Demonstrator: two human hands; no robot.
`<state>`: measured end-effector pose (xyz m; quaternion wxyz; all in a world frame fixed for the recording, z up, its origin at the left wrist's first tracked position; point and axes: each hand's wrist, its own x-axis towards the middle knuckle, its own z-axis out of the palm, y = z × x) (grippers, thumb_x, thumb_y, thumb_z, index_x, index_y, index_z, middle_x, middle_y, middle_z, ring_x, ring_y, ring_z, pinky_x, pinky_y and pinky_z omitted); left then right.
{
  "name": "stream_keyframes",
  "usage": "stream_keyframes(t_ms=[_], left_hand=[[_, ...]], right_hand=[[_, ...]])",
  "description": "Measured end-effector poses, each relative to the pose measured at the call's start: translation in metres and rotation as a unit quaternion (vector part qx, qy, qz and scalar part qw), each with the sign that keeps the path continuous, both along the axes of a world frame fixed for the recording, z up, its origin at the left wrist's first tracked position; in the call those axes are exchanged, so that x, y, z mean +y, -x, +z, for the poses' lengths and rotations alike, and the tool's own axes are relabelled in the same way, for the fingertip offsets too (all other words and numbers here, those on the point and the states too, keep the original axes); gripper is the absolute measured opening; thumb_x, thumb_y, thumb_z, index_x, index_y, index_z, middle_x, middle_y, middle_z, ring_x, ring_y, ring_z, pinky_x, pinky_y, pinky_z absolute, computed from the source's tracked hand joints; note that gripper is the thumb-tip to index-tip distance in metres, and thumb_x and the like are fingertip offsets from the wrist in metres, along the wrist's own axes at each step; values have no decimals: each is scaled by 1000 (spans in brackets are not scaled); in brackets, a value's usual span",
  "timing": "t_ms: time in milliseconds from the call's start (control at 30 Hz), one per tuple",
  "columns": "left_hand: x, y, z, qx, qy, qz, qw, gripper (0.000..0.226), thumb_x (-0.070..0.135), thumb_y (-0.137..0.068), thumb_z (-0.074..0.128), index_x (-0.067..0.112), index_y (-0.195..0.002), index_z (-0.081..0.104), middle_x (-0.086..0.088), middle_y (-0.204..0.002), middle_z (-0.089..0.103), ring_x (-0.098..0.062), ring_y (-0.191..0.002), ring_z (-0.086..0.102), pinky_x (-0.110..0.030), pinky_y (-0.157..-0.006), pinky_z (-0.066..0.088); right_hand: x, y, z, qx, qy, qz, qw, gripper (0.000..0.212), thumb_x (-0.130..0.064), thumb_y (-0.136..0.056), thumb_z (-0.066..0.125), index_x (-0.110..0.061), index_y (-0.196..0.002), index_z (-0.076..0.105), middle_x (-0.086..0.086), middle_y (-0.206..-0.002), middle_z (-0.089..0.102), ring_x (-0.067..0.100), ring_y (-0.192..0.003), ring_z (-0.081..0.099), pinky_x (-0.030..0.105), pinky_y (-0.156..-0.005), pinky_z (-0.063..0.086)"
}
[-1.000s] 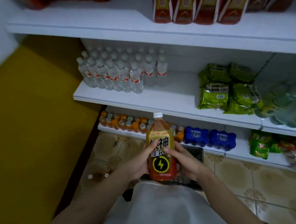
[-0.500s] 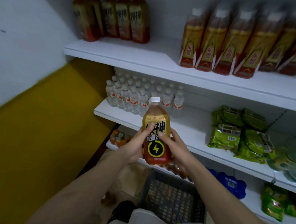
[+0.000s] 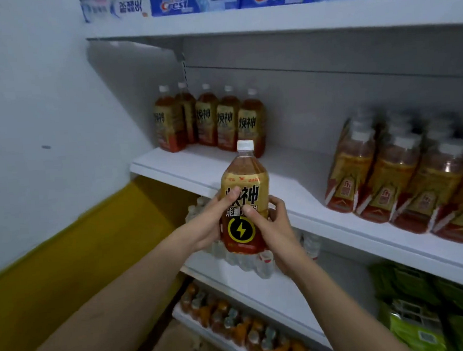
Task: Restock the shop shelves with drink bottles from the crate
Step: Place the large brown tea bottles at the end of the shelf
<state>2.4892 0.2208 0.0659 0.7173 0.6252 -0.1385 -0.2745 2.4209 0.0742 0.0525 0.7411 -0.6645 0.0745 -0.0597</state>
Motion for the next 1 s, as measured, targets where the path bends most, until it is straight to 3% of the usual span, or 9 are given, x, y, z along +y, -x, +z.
stream_keyframes(t_ms=[167, 267, 367, 467, 600, 733, 833, 933, 1000], left_hand=[[13, -72, 29, -41, 37, -33, 998, 108, 68, -57, 84, 19, -145, 45, -12, -134, 64, -28, -123, 62, -44, -97, 55], [21, -115, 37, -57, 40, -31, 997, 111, 69, -56, 84, 19, -147, 42, -11, -136, 63, -29, -125, 60, -55, -106, 46], [28, -154, 40, -55, 41, -27, 997, 117, 70, -51, 86, 18, -147, 42, -11, -135, 63, -29, -125, 60, -57, -106, 45], [32, -181, 39, -47, 57, -35, 997, 114, 65, -55, 87, 17, -148, 41, -12, -138, 61, -29, -129, 58, -56, -110, 41], [37, -211, 32, -54, 75, -27, 995, 112, 58, -56, 90, 15, -147, 42, -15, -136, 62, -29, -128, 58, -50, -111, 42], [44, -234, 25, -65, 66, -14, 996, 115, 56, -47, 95, 17, -143, 45, -11, -127, 68, -25, -120, 64, -42, -102, 50], [48, -248, 22, -63, 86, -1, 994, 110, 56, -46, 95, 20, -139, 48, -7, -125, 70, -21, -118, 65, -35, -97, 54], [50, -263, 21, -72, 99, 24, 992, 94, 52, -59, 90, 23, -139, 49, -5, -128, 69, -20, -122, 63, -33, -97, 54], [49, -271, 21, -85, 96, 53, 990, 73, 45, -75, 78, 23, -138, 51, -3, -127, 69, -20, -123, 62, -31, -96, 53]], right_hand=[[14, -66, 29, -47, 12, -23, 999, 57, -35, -86, 75, -29, -131, 40, -7, -120, 61, 7, -104, 67, 20, -75, 58], [21, -104, 42, -61, 37, -24, 997, 66, -35, -84, 78, -28, -135, 37, -9, -123, 59, 4, -107, 63, 22, -84, 57], [27, -141, 48, -67, 70, -12, 995, 74, -29, -80, 83, -29, -135, 34, -7, -126, 57, 6, -111, 61, 31, -95, 54], [32, -168, 45, -74, 78, -9, 994, 73, -21, -80, 83, -28, -131, 32, -4, -123, 59, 1, -106, 61, 29, -93, 54], [40, -196, 37, -82, 94, -17, 992, 70, -20, -82, 81, -24, -132, 31, -12, -113, 58, -7, -99, 57, 13, -78, 52], [47, -221, 19, -91, 98, -31, 991, 71, -17, -81, 82, -21, -134, 34, -4, -119, 61, -2, -105, 60, 18, -85, 54], [53, -239, 11, -103, 85, -42, 990, 77, -17, -79, 84, -21, -138, 34, -2, -126, 62, 3, -112, 62, 30, -97, 54], [60, -261, 8, -116, 88, -65, 987, 78, -19, -78, 85, -23, -138, 35, -6, -129, 59, 4, -117, 60, 29, -99, 52], [63, -275, 9, -113, 101, -78, 985, 77, -22, -78, 86, -24, -137, 37, -10, -123, 59, 0, -113, 59, 26, -97, 52]])
